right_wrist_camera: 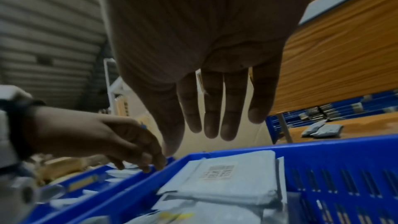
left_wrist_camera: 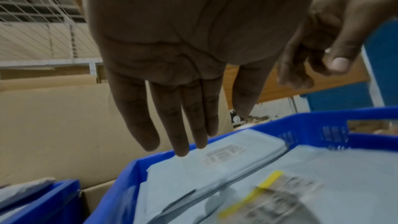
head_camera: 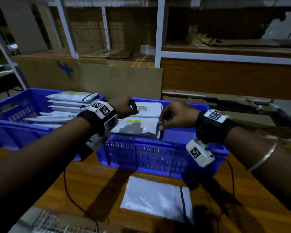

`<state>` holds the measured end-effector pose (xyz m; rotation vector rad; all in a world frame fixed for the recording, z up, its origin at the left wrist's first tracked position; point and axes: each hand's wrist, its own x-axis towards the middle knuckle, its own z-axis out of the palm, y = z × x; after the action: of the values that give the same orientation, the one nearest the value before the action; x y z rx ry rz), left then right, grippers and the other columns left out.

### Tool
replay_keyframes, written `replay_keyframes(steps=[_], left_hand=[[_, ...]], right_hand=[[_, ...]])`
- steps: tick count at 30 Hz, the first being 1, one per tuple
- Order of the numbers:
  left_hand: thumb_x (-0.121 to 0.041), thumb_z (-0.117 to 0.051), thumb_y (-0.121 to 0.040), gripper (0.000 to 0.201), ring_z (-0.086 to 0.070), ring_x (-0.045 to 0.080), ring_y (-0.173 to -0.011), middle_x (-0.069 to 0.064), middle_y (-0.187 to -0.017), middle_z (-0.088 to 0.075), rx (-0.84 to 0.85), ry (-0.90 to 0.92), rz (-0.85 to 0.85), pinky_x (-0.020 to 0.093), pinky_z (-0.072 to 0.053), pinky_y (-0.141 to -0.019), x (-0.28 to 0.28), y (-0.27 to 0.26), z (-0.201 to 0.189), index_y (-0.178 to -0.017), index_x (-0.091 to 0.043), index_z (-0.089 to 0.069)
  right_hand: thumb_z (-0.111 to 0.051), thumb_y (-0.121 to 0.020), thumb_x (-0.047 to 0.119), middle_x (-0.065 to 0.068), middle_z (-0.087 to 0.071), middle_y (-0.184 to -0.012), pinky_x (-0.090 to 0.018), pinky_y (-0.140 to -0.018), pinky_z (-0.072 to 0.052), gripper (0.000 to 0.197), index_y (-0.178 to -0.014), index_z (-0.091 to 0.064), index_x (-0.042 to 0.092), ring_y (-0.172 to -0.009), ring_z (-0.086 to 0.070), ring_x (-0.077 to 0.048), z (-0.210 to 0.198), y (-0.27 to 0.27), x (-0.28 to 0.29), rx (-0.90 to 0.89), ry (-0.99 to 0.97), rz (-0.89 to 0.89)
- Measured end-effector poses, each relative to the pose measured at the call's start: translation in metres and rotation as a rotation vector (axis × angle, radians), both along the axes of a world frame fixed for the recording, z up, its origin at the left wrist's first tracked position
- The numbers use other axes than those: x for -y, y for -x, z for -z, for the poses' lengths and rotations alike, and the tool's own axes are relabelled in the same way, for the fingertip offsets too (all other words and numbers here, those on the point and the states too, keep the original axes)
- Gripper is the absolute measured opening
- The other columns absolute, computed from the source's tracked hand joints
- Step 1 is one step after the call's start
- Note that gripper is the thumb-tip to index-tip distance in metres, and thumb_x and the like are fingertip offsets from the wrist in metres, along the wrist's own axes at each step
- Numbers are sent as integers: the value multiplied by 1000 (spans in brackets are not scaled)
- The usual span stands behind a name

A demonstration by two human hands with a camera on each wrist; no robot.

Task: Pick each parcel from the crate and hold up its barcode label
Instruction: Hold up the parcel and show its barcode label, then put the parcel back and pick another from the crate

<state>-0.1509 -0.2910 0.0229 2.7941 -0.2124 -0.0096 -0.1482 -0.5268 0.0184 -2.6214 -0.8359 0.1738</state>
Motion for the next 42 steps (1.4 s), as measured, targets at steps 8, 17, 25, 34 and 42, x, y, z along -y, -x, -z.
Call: replay_keyframes(steps=[8, 17, 25, 34, 42], left_hand=[[-28, -63, -92, 14, -71, 22, -71, 7, -81, -72, -139, 174, 32, 32, -56, -68, 6, 75, 60, -87, -16, -67], [-24, -64, -90, 14, -67, 24, -91, 10, -97, -72, -367, 131, -13, 27, -49, -74, -18, 92, 181, -99, -15, -70], [-17, -75, -77, 20, -63, 26, -87, 8, -92, -67, -456, 77, 102, 39, -53, -81, -12, 97, 226, -88, -17, -58], [-37, -83, -68, 88, -55, 30, -112, 8, -129, -44, -438, -87, 94, 33, -47, -94, -3, 90, 235, -142, -19, -39], [-36, -83, -67, 56, -55, 22, -107, -1, -118, -47, -265, 135, 143, 36, -49, -93, -27, 93, 226, -115, -18, -61]], right_hand=[[-85, -72, 35, 7, -72, -76, -20, -66, -47, 22, -82, -74, 19, -72, -64, -5, 70, 62, 21, -139, 12, 28], [-85, -69, 34, 5, -73, -84, -32, -77, -56, 27, -89, -74, 19, -82, -68, -12, 166, 85, 44, -251, 74, 198], [-81, -75, 42, -4, -63, -128, -22, -87, -43, 66, -131, -59, 14, -115, -60, -20, 213, 91, 50, -355, 168, 281], [-78, -73, 52, -4, -58, -130, -35, -97, -46, 68, -129, -59, 18, -121, -55, -25, 231, 89, 38, -328, 261, 228], [-73, -70, 30, 13, -50, -65, -25, -58, -37, 24, -67, -50, 35, -66, -50, -9, 212, 90, 28, -202, 26, 104]])
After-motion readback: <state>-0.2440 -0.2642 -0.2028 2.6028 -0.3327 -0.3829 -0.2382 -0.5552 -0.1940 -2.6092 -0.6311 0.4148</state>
